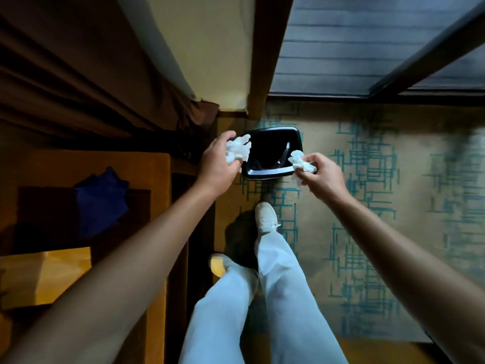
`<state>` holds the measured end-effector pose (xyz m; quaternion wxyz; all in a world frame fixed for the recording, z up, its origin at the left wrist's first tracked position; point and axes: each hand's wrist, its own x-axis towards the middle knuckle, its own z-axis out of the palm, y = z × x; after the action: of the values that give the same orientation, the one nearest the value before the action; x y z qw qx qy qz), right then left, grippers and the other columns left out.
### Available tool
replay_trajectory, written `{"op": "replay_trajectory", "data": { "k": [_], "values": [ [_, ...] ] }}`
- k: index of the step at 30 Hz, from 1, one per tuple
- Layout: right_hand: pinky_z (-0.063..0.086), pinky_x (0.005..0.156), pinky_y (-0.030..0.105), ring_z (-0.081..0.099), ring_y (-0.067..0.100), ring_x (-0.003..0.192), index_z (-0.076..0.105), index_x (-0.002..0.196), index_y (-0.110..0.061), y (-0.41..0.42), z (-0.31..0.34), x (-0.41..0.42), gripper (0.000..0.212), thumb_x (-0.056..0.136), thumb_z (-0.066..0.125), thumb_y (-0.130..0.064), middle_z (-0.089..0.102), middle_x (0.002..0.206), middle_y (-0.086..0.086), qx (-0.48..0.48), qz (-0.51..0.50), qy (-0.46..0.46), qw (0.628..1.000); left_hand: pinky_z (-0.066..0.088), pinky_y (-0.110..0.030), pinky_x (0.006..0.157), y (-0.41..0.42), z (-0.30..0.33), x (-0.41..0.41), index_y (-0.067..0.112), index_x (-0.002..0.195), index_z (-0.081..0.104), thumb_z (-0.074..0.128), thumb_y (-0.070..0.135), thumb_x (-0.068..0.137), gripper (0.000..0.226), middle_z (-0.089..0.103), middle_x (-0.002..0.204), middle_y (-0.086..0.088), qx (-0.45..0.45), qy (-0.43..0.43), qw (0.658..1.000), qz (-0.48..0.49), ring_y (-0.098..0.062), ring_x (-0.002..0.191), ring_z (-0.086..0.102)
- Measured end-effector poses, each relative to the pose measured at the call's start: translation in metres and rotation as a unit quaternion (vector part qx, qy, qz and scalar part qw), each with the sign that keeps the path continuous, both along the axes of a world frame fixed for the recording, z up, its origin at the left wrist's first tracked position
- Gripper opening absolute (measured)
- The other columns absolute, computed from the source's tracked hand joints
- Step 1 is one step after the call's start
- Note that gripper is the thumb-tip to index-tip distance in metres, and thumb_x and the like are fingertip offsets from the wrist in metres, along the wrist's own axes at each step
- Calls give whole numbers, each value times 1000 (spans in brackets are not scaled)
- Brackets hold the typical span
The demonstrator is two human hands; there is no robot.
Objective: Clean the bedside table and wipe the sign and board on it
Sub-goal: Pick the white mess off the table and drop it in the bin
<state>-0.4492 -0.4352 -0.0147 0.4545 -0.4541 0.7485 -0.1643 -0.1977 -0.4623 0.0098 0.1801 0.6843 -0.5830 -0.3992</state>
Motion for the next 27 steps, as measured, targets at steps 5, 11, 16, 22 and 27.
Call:
{"op": "replay_trajectory", "data": {
  "k": [5,11,16,22,27],
  "values": [
    [54,78,32,68,20,90,69,104,-27,-36,-72,-8,22,83,74,-29,74,101,2,0,56,101,993,45,-32,91,-30,-68,-20,13,122,67,66,4,81,42,67,116,-8,-2,-79,996,-43,-28,108,57],
    [56,73,37,67,25,84,62,105,-37,-77,-155,1,22,83,68,-34,72,93,0,36,111,129,985,44,-36,87,-52,-149,-44,11,117,71,69,8,82,36,67,113,-12,-24,-122,991,-58,-34,103,60],
    [41,71,31,64,30,97,61,113,-29,-94,-216,8,24,90,59,-26,70,101,5,58,183,182,964,52,-39,82,-66,-216,-63,12,117,69,69,11,87,31,60,111,-9,-8,-130,987,-98,-31,96,62],
    [44,71,38,64,39,98,55,113,-16,-105,-257,32,23,90,50,-17,65,110,11,28,277,256,926,49,-48,75,-69,-265,-77,5,114,63,55,9,93,24,55,116,-16,-3,-223,943,-248,-38,103,58],
    [50,79,39,66,39,104,59,109,-10,-110,-271,39,19,92,51,-15,69,111,16,87,252,266,926,43,-46,72,-73,-275,-97,3,113,60,45,8,99,21,50,125,-17,69,-284,919,-266,-38,107,56]
  ]
}}
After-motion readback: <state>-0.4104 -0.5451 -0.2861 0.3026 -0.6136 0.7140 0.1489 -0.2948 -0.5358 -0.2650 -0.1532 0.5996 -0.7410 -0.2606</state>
